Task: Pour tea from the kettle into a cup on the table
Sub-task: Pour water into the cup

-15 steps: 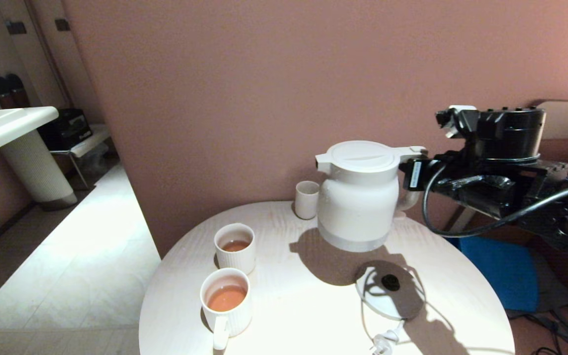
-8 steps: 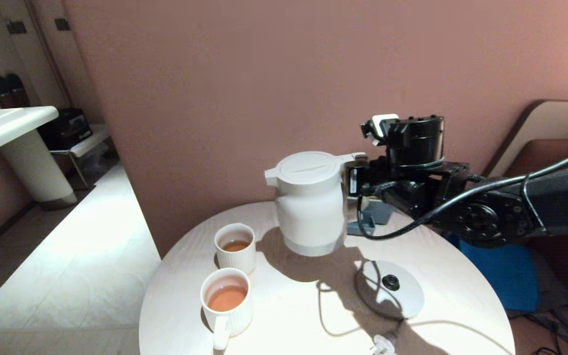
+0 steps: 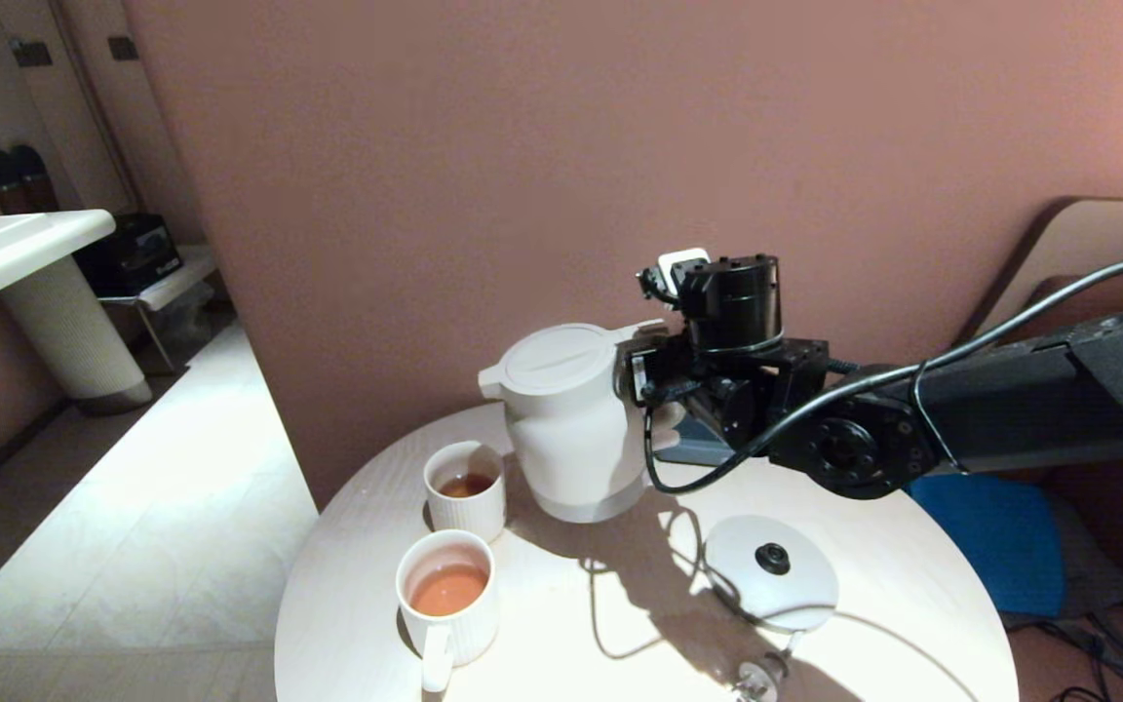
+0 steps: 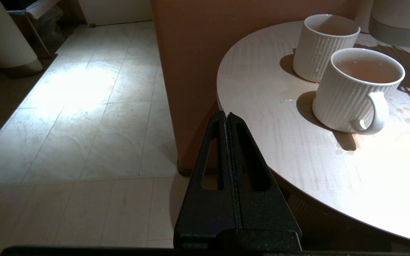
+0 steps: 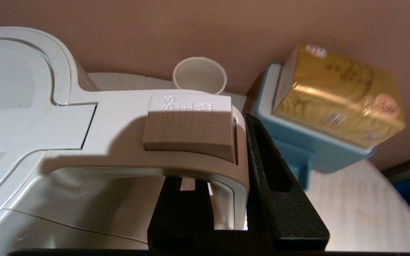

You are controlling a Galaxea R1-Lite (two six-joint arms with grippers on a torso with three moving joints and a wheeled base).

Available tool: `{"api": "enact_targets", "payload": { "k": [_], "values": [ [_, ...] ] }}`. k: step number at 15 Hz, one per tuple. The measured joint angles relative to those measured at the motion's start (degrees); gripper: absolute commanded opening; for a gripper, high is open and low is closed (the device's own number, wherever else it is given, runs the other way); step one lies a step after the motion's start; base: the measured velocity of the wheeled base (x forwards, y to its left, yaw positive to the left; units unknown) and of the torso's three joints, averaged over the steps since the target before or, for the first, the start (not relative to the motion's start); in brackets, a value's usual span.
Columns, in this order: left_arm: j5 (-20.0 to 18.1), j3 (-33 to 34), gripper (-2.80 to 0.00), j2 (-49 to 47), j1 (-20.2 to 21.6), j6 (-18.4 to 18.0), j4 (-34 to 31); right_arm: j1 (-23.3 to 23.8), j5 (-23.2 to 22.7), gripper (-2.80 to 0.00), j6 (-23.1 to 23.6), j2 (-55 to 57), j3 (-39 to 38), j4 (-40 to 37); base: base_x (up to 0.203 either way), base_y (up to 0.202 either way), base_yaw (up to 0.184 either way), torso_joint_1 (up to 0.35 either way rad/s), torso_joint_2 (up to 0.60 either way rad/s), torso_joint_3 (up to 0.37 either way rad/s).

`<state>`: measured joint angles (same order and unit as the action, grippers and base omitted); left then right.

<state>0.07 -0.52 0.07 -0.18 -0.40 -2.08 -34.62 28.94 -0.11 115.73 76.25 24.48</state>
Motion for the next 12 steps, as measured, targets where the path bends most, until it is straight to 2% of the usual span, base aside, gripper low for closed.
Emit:
{"api": "enact_targets", "payload": {
  "k": [4,8,12],
  "values": [
    [0.0,0.0,-2.8,0.0,0.0,0.02,0.02,-0.05,-0.06,-2.8,3.31,0.36,5.29,-5.25,0.0,0.0,0.0,0.0,0.0,0.0],
    [0.0,0.0,-2.8,0.0,0.0,0.0,0.01,-0.57,-0.44,-2.8,9.18,0.39,10.18,-11.08,0.0,0.0,0.0,0.0,0.0,0.0],
    [0.0,0.0,-2.8,0.0,0.0,-0.01,0.02,-1.67,-0.41,-2.8,10.59,0.82,17.3,-16.4,0.0,0.0,0.0,0.0,0.0,0.0]
  ]
}}
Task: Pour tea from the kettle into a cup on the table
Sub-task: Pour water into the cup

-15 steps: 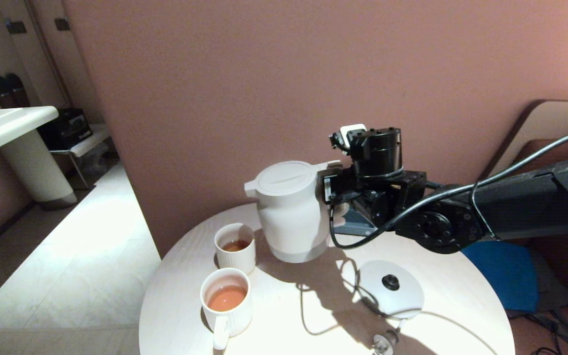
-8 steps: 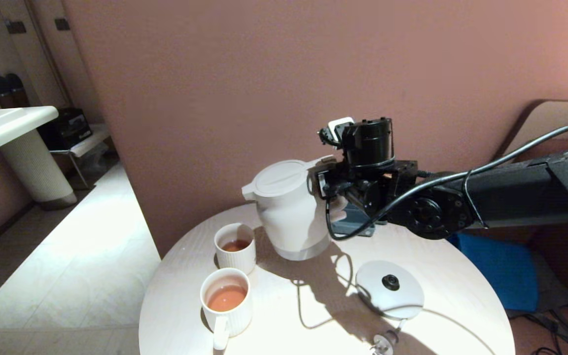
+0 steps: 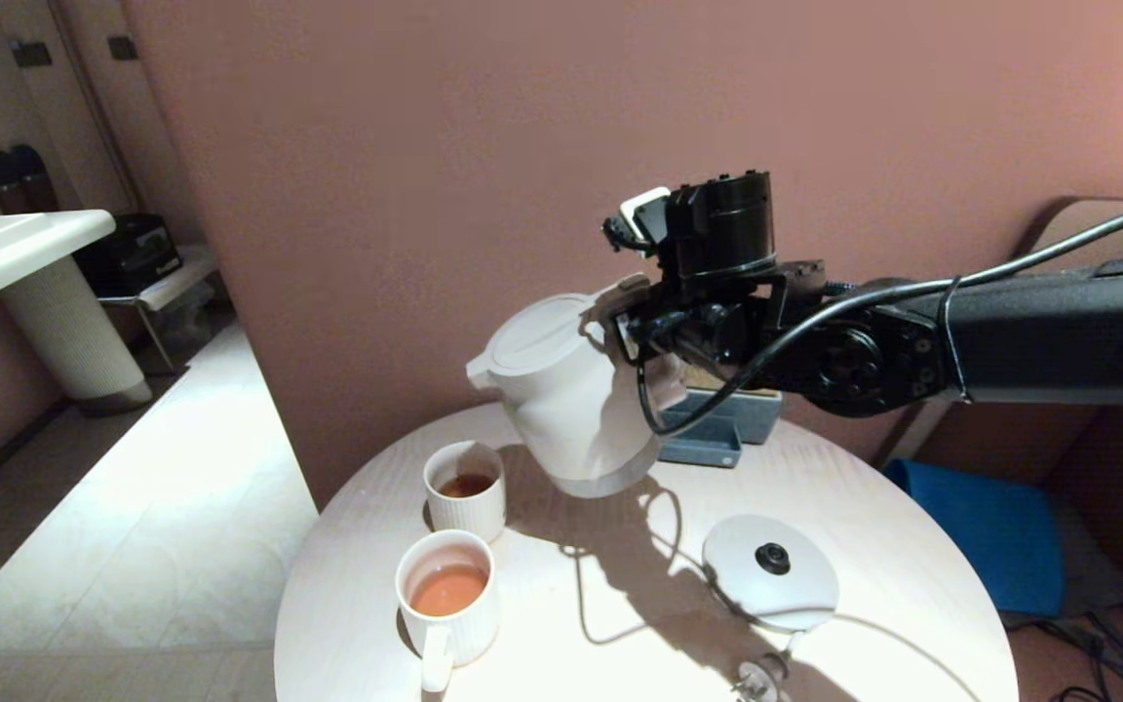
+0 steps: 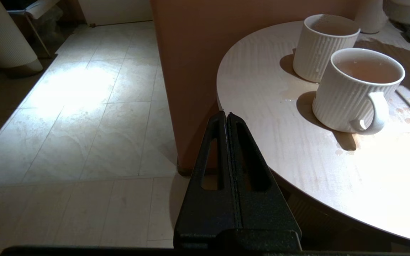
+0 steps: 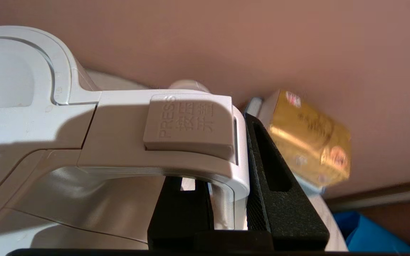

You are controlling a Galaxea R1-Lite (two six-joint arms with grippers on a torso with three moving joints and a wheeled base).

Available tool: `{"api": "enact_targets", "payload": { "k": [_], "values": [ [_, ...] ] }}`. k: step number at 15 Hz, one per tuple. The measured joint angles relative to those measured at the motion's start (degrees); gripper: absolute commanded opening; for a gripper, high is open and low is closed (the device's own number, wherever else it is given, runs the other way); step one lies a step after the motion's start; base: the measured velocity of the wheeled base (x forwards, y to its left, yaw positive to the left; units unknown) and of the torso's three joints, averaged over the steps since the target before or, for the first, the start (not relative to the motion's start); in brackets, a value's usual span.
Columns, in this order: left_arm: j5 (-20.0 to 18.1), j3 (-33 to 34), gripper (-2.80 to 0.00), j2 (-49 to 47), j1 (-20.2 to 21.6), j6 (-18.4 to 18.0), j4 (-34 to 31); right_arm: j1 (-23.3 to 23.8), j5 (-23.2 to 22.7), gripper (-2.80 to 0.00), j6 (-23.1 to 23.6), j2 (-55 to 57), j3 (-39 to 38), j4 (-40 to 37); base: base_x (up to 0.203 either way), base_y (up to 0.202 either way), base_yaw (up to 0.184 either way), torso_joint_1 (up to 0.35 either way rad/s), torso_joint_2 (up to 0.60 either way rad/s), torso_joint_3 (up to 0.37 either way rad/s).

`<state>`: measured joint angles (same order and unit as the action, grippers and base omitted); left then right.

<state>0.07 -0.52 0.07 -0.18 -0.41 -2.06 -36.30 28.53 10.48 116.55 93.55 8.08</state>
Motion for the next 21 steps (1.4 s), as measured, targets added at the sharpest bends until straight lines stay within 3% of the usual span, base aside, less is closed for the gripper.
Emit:
{"api": "enact_targets", "payload": {
  "k": [4,11,21],
  "values": [
    [-0.02,0.0,-2.8,0.0,0.0,0.01,0.0,-1.3,-0.02,-2.8,3.02,1.45,5.87,-5.59,0.0,0.0,0.0,0.0,0.0,0.0],
    [0.0,0.0,-2.8,0.0,0.0,0.03,-0.02,-1.79,0.13,-2.8,5.14,2.75,6.19,-7.67,0.0,0.0,0.0,0.0,0.0,0.0],
    [0.01,0.0,-2.8,0.0,0.0,0.03,-0.01,-1.8,0.0,-2.8,12.45,5.77,8.37,-10.34,0.0,0.0,0.0,0.0,0.0,0.0]
  ]
}}
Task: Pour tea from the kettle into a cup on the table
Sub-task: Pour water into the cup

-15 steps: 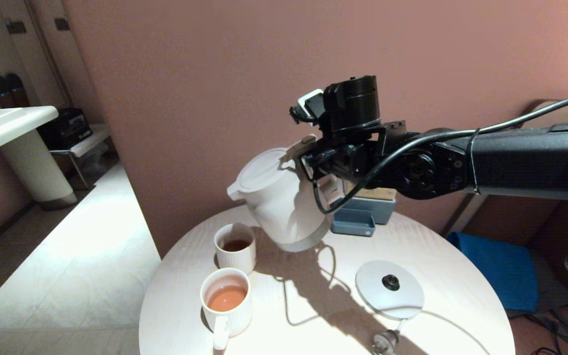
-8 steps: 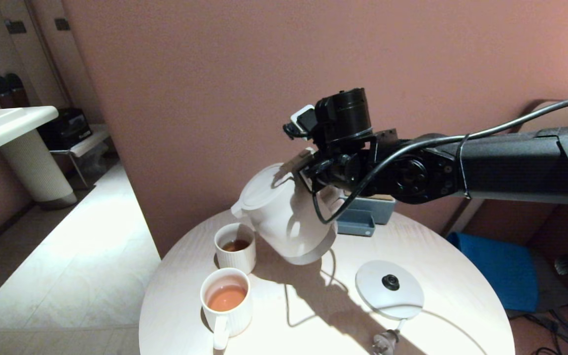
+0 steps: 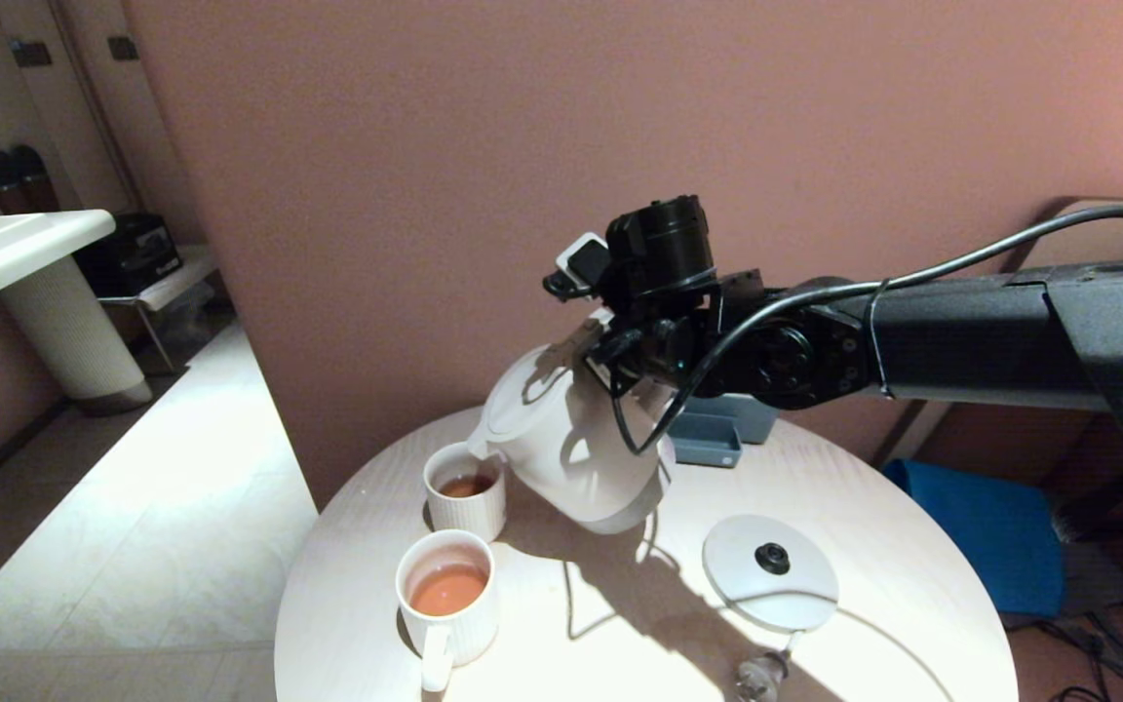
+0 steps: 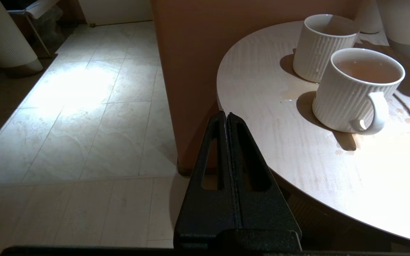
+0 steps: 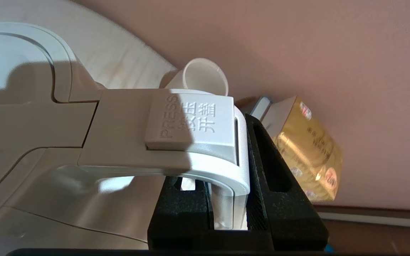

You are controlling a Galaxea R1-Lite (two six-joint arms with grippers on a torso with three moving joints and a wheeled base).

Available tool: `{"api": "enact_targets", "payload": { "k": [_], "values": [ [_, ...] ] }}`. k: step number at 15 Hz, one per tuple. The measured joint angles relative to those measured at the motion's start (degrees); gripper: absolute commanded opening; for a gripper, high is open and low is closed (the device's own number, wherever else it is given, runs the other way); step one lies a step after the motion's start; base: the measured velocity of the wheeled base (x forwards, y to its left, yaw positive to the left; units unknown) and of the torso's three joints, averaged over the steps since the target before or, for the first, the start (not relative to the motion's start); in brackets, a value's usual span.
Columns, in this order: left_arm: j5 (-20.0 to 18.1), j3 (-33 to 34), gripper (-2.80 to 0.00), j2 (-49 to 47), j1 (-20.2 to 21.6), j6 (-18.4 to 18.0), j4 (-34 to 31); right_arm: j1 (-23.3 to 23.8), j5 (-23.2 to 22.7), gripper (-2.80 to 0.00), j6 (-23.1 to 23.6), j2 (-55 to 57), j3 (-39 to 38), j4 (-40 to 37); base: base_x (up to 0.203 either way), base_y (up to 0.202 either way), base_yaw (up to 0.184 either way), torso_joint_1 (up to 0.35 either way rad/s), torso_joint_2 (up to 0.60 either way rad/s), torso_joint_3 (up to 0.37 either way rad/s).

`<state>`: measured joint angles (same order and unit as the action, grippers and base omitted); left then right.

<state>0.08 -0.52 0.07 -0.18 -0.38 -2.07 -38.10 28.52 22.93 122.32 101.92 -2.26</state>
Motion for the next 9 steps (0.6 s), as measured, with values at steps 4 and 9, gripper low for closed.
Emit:
{"api": "enact_targets", "payload": {
  "k": [4,9],
  "values": [
    [0.0,0.0,-2.8,0.0,0.0,-0.04,-0.01,-0.07,0.27,-2.8,2.51,2.16,3.53,-0.3,0.0,0.0,0.0,0.0,0.0,0.0],
    [-0.01,0.0,-2.8,0.0,0.0,-0.04,0.01,-0.02,0.64,-2.8,6.84,4.02,9.1,-6.23,0.0,0.0,0.0,0.0,0.0,0.0]
  ]
}}
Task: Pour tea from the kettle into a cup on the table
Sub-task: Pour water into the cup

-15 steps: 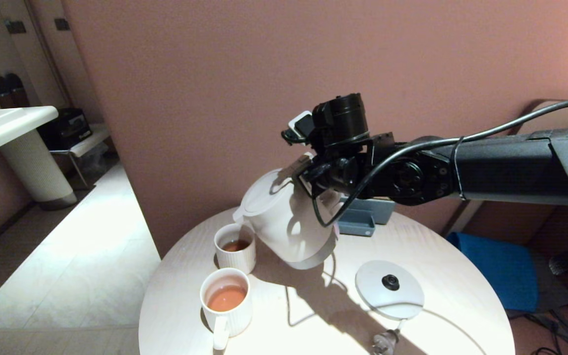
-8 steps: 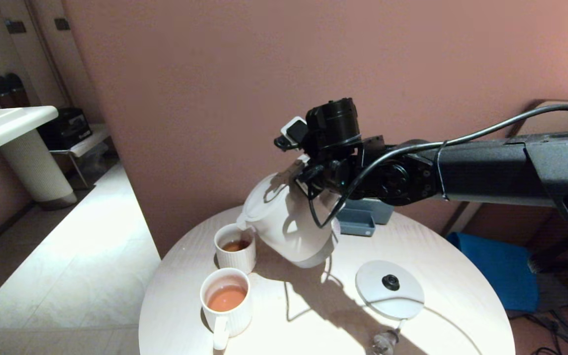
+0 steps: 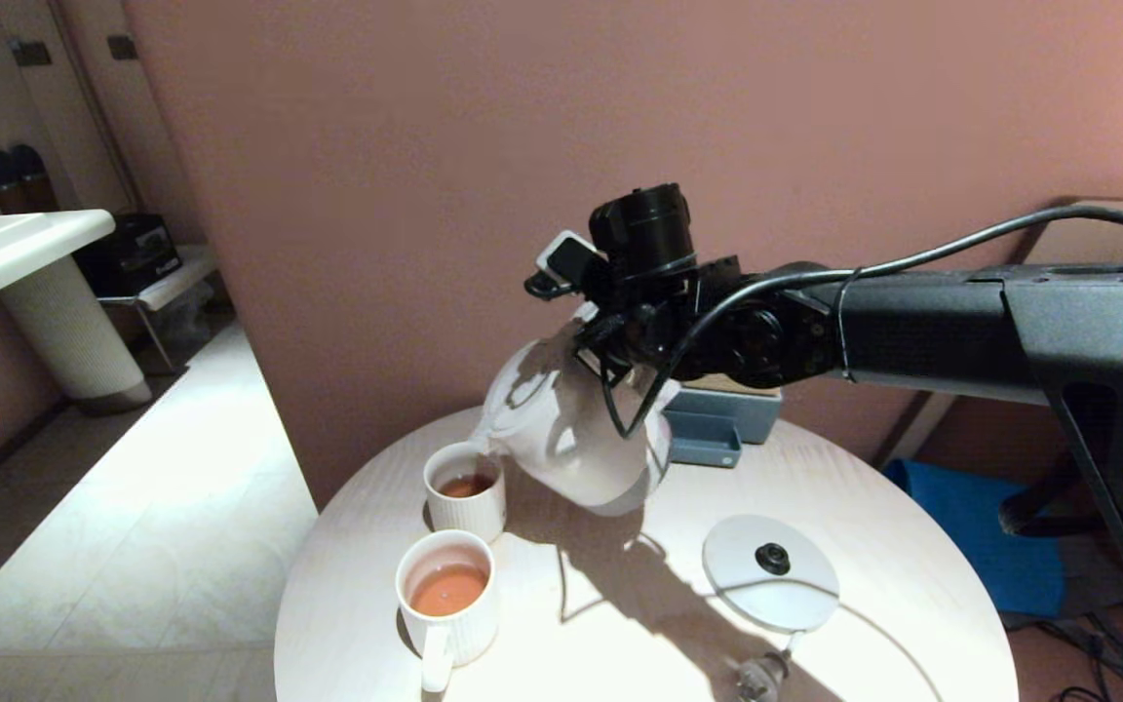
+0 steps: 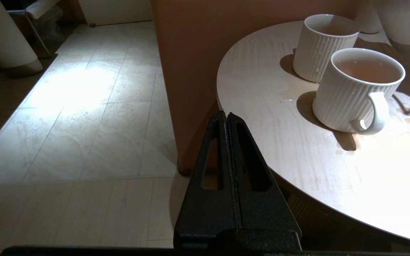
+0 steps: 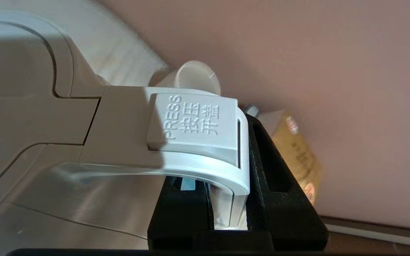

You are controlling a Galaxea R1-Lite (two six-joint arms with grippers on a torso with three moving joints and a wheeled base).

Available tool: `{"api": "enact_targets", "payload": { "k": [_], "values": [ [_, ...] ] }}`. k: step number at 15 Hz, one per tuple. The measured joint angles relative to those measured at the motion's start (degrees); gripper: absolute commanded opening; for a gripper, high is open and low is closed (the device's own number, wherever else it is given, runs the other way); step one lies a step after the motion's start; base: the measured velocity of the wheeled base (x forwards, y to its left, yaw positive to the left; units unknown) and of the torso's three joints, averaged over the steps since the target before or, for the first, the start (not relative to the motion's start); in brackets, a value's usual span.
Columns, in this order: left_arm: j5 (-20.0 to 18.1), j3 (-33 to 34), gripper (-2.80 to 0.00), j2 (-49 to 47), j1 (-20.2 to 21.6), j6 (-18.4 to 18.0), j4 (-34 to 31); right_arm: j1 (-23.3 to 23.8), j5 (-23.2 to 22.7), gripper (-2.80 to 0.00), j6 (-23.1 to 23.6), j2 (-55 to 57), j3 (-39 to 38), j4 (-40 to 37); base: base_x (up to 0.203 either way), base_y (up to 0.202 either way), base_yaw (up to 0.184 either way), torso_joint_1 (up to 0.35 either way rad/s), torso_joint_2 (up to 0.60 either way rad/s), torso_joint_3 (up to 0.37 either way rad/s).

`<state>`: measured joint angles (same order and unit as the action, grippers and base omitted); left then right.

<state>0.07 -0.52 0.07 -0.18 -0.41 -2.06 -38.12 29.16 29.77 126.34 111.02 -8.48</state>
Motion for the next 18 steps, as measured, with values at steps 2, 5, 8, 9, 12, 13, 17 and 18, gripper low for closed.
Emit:
{"api": "enact_targets", "payload": {
  "k": [2,5,8,9,12,13,17,18],
  "values": [
    [0.0,0.0,-2.8,0.0,0.0,0.04,-0.02,-0.02,-0.04,-2.8,1.57,0.32,0.76,-0.63,0.0,0.0,0.0,0.0,0.0,0.0],
    [-0.02,0.0,-2.8,0.0,0.0,0.01,0.0,-0.05,-0.09,-2.8,2.72,0.58,1.05,-0.45,0.0,0.0,0.0,0.0,0.0,0.0],
    [0.0,0.0,-2.8,0.0,0.0,0.01,-0.02,0.04,0.03,-2.8,2.64,0.87,1.16,-0.04,0.0,0.0,0.0,0.0,0.0,0.0],
    [0.0,0.0,-2.8,0.0,0.0,0.01,0.0,-0.02,0.11,-2.8,2.65,0.99,1.16,0.27,0.0,0.0,0.0,0.0,0.0,0.0],
    [0.0,0.0,-2.8,0.0,0.0,0.04,0.0,-0.05,0.68,-2.8,2.69,1.57,1.16,1.13,0.0,0.0,0.0,0.0,0.0,0.0],
    [0.0,0.0,-2.8,0.0,0.0,0.01,-0.02,0.06,0.85,-2.8,2.7,1.8,1.16,1.35,0.0,0.0,0.0,0.0,0.0,0.0],
    [-0.01,0.0,-2.8,0.0,0.0,0.01,-0.02,0.0,1.71,-2.8,2.89,2.97,1.71,1.77,0.0,0.0,0.0,0.0,0.0,0.0],
    [0.0,0.0,-2.8,0.0,0.0,0.0,-0.02,-0.05,1.73,-2.8,2.91,3.26,1.82,1.85,0.0,0.0,0.0,0.0,0.0,0.0]
  ]
}}
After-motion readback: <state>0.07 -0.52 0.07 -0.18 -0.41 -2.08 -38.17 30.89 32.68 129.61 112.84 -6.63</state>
